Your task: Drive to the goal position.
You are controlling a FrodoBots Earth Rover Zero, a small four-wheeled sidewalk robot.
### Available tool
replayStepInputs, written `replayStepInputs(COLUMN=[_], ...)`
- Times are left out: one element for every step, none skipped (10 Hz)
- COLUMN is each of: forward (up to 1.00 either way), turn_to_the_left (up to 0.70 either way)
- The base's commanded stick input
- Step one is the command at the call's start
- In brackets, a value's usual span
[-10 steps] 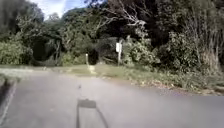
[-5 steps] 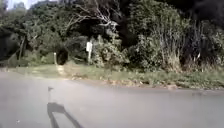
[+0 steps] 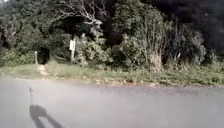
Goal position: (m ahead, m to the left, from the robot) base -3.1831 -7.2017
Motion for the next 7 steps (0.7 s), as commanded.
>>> replayStepInputs(forward=[0.0, 0.0, 0.0, 0.0, 0.0, 0.0, 0.0], turn_to_the_left=[-0.7, -0.7, -0.7, -0.7, -0.7, -0.7, -0.7])
